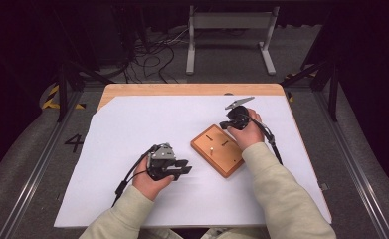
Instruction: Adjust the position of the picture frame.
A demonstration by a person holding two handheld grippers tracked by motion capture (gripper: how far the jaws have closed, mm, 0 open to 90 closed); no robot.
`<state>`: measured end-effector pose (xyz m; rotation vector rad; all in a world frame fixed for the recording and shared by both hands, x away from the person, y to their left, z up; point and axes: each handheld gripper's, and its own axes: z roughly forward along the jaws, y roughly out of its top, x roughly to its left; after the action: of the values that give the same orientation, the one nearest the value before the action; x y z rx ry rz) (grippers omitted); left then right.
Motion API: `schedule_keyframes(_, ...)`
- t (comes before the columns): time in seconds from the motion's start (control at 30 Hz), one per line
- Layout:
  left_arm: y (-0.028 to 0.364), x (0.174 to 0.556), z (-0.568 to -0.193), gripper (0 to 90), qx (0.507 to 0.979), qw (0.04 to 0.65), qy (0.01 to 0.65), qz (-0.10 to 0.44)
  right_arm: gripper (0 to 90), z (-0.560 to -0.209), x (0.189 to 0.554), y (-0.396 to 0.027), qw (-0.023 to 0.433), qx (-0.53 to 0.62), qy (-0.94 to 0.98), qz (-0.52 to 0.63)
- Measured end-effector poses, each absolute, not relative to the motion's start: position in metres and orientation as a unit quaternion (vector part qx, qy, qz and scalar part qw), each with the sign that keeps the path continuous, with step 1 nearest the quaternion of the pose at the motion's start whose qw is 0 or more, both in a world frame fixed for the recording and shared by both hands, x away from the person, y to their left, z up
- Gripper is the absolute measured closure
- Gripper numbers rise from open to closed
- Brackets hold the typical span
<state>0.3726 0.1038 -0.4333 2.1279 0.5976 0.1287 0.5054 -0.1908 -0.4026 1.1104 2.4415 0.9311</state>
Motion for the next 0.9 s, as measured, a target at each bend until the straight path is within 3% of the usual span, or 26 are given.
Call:
schedule_keyframes(0.2, 0.134, 0.368, -0.432, 61.3, 0.847, 0.457, 0.264, 0.066, 90.0, -0.414, 0.528, -0.18, 0.159, 0.4, 0.851, 0.299)
schedule_keyframes(0.5, 0.162, 0.372, -0.433, 57.7, 0.831, 0.464, 0.296, 0.086, 90.0, -0.431, 0.539, -0.174, 0.159, 0.385, 0.874, 0.25)
schedule_keyframes(0.6, 0.16, 0.372, -0.435, 57.1, 0.833, 0.459, 0.296, 0.089, 90.0, -0.433, 0.538, -0.166, 0.119, 0.361, 0.883, 0.275)
schedule_keyframes(0.9, 0.162, 0.375, -0.441, 56.7, 0.834, 0.452, 0.305, 0.082, 90.0, -0.432, 0.516, -0.119, 0.07, 0.267, 0.919, 0.282)
